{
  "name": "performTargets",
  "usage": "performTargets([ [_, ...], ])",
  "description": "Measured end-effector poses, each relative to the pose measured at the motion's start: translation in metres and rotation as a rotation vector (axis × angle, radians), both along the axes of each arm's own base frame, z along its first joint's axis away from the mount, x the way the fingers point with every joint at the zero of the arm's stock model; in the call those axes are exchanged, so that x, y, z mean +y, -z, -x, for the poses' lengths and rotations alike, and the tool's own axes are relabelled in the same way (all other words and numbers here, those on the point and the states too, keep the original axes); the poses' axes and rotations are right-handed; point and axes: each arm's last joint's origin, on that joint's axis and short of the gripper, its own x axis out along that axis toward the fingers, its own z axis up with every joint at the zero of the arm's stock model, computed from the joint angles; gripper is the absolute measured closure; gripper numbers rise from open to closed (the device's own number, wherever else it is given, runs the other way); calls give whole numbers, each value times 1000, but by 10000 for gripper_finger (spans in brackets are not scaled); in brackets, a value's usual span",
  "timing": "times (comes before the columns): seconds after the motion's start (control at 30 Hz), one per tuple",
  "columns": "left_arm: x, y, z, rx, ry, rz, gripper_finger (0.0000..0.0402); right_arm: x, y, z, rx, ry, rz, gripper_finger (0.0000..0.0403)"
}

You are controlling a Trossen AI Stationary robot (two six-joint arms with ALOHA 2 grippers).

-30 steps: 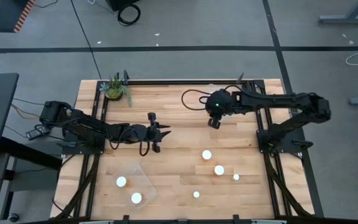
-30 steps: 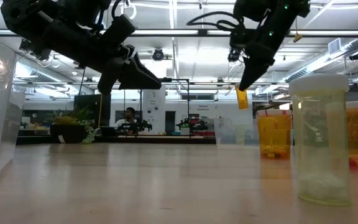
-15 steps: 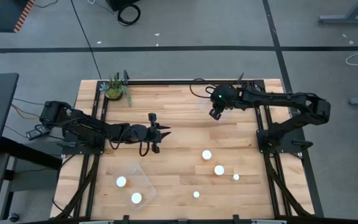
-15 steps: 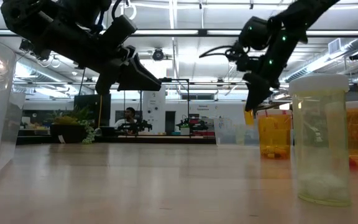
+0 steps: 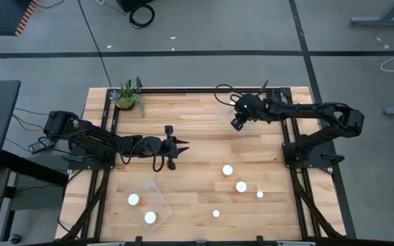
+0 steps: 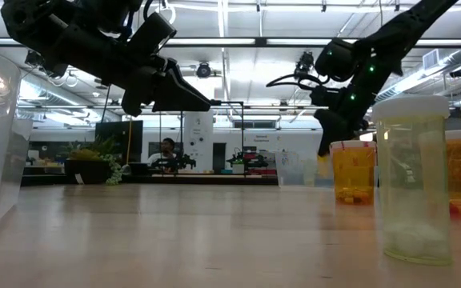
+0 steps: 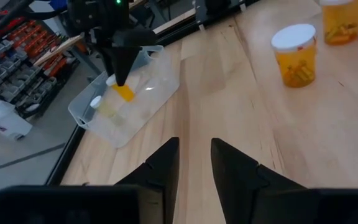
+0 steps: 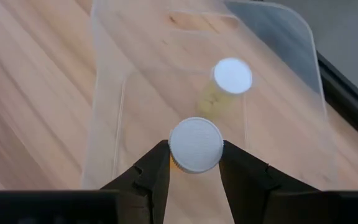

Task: Pick and place medicine bottles into bin by pill shape (circle, oval)
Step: Put the small orange pill bottle into the top transparent bin

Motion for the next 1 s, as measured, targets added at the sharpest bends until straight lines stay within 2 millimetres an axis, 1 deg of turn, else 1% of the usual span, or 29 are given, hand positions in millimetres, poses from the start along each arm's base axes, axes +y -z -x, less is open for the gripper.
performTargets([
  [0.23,0,0,0,-3,-4,12,300,3,13,7,23,25,-4,264],
  [0.53,0,0,0,-2,-4,11,305,2,13,7,17,41,17,264],
  [0.87,0,0,0,-1,-3,10,309,2,13,7,-21,109,-15,264],
  [1.0,0,0,0,-1,-3,10,312,3,14,9,-9,130,-27,264],
])
